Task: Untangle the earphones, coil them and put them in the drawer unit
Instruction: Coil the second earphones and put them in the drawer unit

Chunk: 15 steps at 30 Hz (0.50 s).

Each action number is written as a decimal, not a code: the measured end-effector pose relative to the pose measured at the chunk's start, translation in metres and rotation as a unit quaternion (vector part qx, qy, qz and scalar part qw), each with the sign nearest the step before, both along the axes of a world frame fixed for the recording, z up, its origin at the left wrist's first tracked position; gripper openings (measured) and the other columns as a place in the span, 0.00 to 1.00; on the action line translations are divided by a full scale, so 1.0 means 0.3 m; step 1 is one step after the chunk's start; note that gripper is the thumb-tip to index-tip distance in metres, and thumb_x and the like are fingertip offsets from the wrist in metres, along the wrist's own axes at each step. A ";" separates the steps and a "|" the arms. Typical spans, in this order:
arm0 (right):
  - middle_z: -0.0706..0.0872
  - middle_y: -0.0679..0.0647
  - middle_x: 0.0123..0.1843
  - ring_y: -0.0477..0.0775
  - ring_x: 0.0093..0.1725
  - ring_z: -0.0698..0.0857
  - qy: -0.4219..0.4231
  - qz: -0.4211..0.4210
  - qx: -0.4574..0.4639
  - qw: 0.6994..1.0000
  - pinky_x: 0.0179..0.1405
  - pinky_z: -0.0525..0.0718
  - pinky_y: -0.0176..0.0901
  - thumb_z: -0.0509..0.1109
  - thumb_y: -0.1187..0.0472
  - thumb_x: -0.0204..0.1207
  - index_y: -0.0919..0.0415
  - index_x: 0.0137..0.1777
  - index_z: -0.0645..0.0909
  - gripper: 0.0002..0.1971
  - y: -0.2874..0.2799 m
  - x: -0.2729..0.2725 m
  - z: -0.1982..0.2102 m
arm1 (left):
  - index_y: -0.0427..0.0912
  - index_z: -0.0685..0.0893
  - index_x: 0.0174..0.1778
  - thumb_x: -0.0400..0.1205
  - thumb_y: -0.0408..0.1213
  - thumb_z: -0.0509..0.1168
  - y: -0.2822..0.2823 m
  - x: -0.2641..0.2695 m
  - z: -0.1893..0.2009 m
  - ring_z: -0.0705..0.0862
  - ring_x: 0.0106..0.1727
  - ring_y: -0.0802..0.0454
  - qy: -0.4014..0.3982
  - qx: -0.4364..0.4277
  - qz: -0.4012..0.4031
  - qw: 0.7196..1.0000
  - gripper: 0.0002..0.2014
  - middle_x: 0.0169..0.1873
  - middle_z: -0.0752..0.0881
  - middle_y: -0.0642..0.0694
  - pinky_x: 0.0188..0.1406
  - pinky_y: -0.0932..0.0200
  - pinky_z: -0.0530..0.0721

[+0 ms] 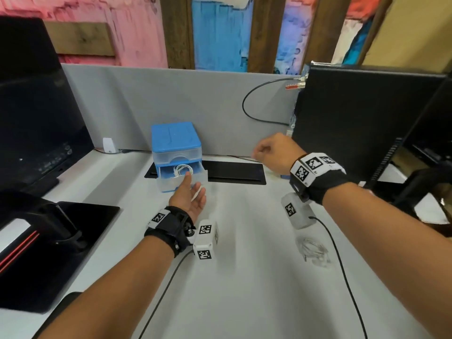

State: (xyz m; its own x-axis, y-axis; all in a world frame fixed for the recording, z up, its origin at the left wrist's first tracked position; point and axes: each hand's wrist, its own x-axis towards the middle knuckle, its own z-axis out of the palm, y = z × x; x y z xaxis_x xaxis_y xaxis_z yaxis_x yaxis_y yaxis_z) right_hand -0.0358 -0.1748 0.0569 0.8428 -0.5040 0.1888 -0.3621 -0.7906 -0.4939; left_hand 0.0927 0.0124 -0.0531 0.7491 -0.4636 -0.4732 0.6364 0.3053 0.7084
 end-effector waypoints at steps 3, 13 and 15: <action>0.91 0.54 0.48 0.58 0.49 0.87 0.035 0.080 -0.051 0.995 0.54 0.86 0.52 0.62 0.53 0.82 0.56 0.49 0.88 0.13 0.125 0.080 -0.052 | 0.44 0.80 0.56 0.77 0.58 0.70 0.002 -0.004 -0.009 0.83 0.39 0.54 -0.006 0.018 0.006 1.000 0.22 0.42 0.84 0.51 0.35 0.60 0.82; 0.84 0.48 0.36 0.48 0.34 0.81 0.098 0.175 -0.151 0.968 0.44 0.83 0.52 0.41 0.26 0.78 0.53 0.38 0.77 0.35 0.412 0.322 -0.176 | 0.46 0.85 0.64 0.81 0.49 0.68 0.037 0.010 -0.090 0.85 0.43 0.51 -0.076 0.028 -0.016 0.997 0.17 0.46 0.88 0.44 0.44 0.56 0.83; 0.88 0.50 0.42 0.52 0.41 0.84 0.141 0.168 -0.153 0.964 0.51 0.83 0.54 0.38 0.26 0.78 0.54 0.47 0.84 0.40 0.405 0.349 -0.185 | 0.45 0.86 0.61 0.82 0.48 0.68 0.041 0.016 -0.108 0.84 0.37 0.54 -0.080 0.046 -0.018 0.996 0.16 0.42 0.89 0.45 0.36 0.59 0.83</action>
